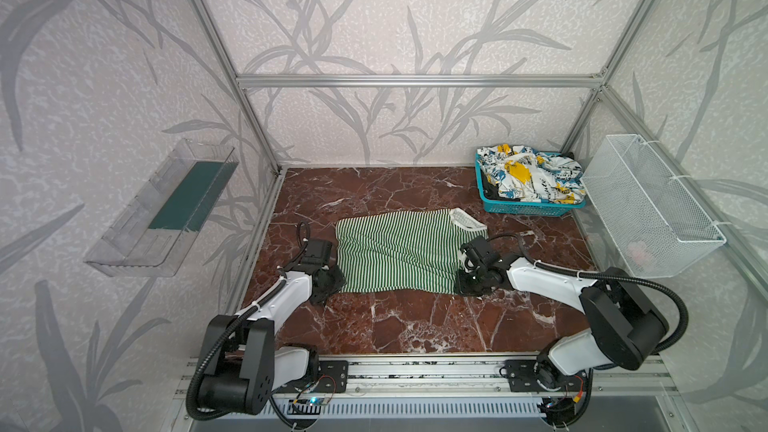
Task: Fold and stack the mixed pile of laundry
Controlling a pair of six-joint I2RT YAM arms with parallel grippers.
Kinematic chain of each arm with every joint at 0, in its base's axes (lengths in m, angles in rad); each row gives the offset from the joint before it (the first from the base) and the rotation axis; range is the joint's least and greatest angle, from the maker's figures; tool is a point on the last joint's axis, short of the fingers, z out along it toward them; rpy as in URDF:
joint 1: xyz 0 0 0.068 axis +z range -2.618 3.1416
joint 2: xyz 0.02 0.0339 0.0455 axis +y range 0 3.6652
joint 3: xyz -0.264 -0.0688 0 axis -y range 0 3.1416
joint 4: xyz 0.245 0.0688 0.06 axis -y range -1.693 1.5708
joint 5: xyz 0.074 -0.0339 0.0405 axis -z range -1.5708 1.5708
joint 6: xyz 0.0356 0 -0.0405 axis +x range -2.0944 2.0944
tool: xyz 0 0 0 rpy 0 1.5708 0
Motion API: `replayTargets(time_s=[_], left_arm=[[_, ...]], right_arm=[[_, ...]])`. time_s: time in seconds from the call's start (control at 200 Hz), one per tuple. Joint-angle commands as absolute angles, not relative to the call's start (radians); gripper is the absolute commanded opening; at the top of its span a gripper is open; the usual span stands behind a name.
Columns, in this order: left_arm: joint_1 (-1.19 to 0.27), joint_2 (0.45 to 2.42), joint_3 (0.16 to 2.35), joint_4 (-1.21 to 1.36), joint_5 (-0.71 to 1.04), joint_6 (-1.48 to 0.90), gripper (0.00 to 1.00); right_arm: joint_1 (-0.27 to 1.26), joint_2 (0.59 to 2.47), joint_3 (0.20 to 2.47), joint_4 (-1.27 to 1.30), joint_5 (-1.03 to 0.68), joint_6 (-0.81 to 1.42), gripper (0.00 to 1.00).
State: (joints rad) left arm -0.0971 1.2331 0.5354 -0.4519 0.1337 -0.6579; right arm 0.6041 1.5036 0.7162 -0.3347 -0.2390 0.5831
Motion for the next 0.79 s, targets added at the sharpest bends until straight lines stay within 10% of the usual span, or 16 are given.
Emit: replayTargets(time_s=[0.0,0.79], left_arm=[[-0.1,1.17,0.537,-0.517,0.131,-0.664,0.0],[-0.102,0.892,1.146,-1.03,0.134,-0.544,0.0]], right_arm=[[0.611,1.457,0.732,-0.394,-0.206,0.575,0.12],[0.604,1.205,1.357,-1.077,-0.061,0.324,0.0]])
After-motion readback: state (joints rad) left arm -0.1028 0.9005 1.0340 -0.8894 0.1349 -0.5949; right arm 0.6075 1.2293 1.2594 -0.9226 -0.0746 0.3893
